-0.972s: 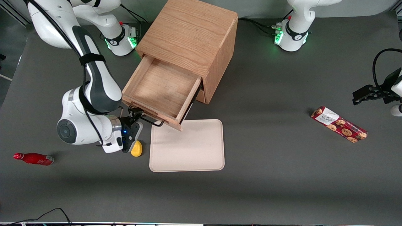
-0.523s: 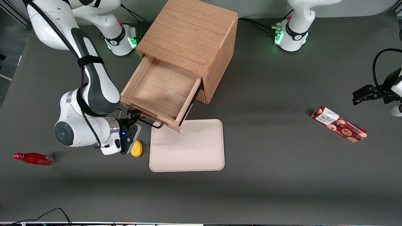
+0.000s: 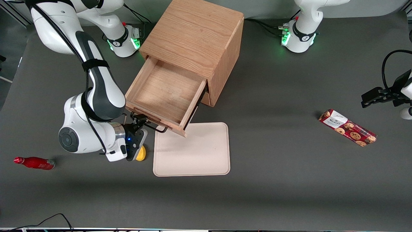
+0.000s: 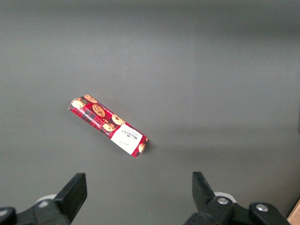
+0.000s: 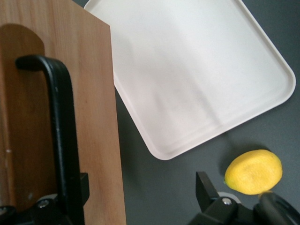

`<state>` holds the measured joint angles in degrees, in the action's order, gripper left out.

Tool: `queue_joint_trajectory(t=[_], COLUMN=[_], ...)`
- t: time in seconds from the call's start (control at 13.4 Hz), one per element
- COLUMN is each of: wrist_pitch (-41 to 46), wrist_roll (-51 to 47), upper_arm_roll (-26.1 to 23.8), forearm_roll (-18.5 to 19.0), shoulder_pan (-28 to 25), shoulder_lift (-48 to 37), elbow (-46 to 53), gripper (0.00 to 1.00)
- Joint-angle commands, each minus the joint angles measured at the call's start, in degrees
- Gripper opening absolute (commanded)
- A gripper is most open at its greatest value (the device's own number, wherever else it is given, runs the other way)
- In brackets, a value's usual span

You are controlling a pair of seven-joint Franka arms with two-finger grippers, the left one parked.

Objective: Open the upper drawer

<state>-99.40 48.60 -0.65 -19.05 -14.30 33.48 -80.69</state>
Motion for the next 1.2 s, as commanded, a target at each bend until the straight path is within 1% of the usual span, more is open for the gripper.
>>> queue_joint_trajectory(t=[0.0, 0.3, 1.12], wrist_pitch=[0.4, 0.4, 0.5], wrist_roll=[0.9, 1.5, 1.9], upper_arm_roll=[-0.1, -0.1, -0.1], forearm_roll=[0.0, -0.1, -0.1], shoulder_pan=[-0.8, 0.0, 0.8], shoulder_lift=[2.4, 4.7, 4.8], elbow=[3.0, 6.2, 7.6], gripper=[1.00, 1.00, 1.00])
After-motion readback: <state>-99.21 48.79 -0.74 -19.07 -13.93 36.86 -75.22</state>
